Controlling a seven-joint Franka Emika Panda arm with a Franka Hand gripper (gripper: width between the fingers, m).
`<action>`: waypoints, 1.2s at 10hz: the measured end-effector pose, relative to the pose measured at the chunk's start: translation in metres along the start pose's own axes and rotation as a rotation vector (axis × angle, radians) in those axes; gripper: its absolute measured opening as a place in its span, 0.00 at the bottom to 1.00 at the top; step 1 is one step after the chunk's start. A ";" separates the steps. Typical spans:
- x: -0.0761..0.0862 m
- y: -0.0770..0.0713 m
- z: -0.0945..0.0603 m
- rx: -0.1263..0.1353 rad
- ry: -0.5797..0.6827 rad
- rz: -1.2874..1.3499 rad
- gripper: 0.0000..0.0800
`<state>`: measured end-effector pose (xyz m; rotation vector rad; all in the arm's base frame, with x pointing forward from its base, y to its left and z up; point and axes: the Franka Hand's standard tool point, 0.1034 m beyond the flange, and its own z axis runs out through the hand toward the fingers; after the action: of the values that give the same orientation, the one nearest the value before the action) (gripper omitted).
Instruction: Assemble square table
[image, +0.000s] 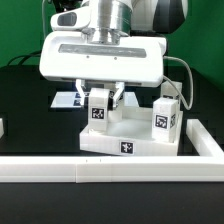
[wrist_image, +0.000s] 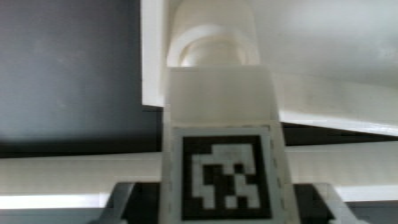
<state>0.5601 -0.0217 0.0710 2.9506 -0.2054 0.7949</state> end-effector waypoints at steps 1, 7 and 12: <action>0.000 0.000 0.000 0.000 -0.001 0.000 0.36; -0.007 0.014 0.002 0.007 -0.017 -0.010 0.36; -0.011 0.013 0.004 0.011 -0.034 -0.010 0.80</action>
Offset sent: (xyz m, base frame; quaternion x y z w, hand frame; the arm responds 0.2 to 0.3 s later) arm -0.0266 0.0056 -0.0173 0.0386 0.0671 0.0474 0.9959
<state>0.5508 -0.0340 0.0628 2.9746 -0.1892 0.7476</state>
